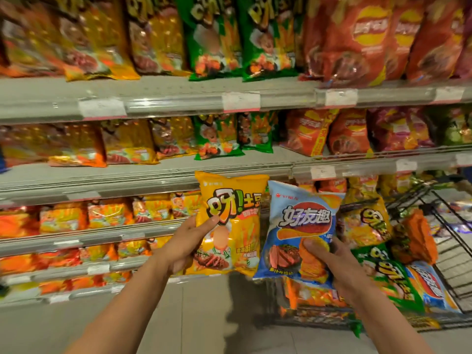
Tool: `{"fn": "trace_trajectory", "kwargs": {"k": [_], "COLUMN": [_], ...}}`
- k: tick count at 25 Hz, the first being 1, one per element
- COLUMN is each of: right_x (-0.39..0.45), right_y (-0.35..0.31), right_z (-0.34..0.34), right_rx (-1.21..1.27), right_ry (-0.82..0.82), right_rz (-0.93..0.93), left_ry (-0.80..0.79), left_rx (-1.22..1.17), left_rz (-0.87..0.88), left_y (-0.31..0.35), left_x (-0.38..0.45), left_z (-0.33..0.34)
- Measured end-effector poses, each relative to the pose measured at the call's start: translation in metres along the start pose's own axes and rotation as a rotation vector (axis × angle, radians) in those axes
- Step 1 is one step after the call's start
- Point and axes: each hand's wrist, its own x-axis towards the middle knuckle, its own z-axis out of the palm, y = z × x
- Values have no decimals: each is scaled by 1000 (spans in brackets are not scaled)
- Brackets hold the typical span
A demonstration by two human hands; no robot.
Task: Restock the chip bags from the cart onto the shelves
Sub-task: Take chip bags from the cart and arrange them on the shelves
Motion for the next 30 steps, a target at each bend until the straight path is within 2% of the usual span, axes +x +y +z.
{"fn": "trace_trajectory", "kwargs": {"k": [5,13,20,30], "right_x": [-5,18,75,192], "right_y": [6,12,-4,-60], "right_z": [83,187,221,190], "right_rx": [-83,-120,-100,-14], "right_ry": [23,-71,-90,-155], "right_rz": [-30,-50,-28,-45], "left_ry": [21,95,141,258], "left_rx": [-32,-70,12,38], "left_rz": [-13,65,129,226], "left_y": [-2,2,35,126], "left_x": [-24,-49,-13,111], "left_z": [-82,-182,-203,-173]}}
